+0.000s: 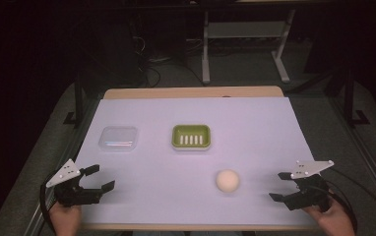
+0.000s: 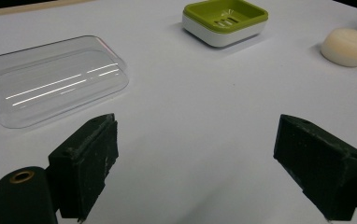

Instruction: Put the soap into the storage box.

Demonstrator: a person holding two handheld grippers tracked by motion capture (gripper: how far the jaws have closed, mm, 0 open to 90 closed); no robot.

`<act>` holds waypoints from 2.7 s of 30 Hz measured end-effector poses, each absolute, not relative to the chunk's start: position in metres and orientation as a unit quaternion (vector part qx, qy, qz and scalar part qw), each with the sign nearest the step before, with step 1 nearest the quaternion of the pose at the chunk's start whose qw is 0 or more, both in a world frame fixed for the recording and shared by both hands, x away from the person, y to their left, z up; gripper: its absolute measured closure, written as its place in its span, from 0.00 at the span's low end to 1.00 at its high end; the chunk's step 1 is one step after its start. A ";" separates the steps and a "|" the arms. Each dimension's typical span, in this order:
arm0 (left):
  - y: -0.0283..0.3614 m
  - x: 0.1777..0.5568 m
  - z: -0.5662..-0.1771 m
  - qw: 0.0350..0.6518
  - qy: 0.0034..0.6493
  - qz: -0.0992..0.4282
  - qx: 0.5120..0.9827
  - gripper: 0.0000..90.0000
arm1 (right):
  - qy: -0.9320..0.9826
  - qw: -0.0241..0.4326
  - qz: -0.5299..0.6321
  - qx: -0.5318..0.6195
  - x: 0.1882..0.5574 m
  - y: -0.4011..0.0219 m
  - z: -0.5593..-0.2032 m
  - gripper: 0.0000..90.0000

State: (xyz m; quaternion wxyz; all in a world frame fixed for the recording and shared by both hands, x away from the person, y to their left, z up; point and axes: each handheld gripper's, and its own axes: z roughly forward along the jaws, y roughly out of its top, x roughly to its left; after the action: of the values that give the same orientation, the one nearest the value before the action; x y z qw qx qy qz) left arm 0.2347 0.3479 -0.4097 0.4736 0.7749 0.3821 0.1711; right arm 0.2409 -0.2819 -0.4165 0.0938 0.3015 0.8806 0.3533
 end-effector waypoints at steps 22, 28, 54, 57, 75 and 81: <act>0.348 0.234 -0.409 0.476 0.381 0.174 0.773 0.15 | 0.897 0.073 0.341 0.271 0.257 -0.246 -0.403 0.23; 0.348 0.233 -0.409 0.477 0.382 0.173 0.772 0.15 | 0.904 0.063 0.329 0.264 0.265 -0.232 -0.401 0.21; 0.350 0.234 -0.409 0.478 0.385 0.175 0.770 0.15 | 0.932 0.050 0.287 0.214 0.290 -0.175 -0.400 0.19; 0.350 0.233 -0.409 0.477 0.383 0.176 0.771 0.15 | 0.935 0.049 0.282 0.210 0.293 -0.169 -0.401 0.16; 0.350 0.233 -0.409 0.481 0.385 0.177 0.768 0.15 | 0.947 0.032 0.250 0.201 0.304 -0.144 -0.411 0.16; 0.350 0.233 -0.409 0.479 0.383 0.176 0.770 0.15 | 0.948 0.030 0.240 0.207 0.305 -0.140 -0.414 0.16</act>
State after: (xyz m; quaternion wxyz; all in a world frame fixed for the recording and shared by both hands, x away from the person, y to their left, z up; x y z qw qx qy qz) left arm 0.2331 0.3502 -0.4086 0.4789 0.7702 0.3826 0.1762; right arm 0.3050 -0.1401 -0.4136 0.0302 0.2075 0.9479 0.2400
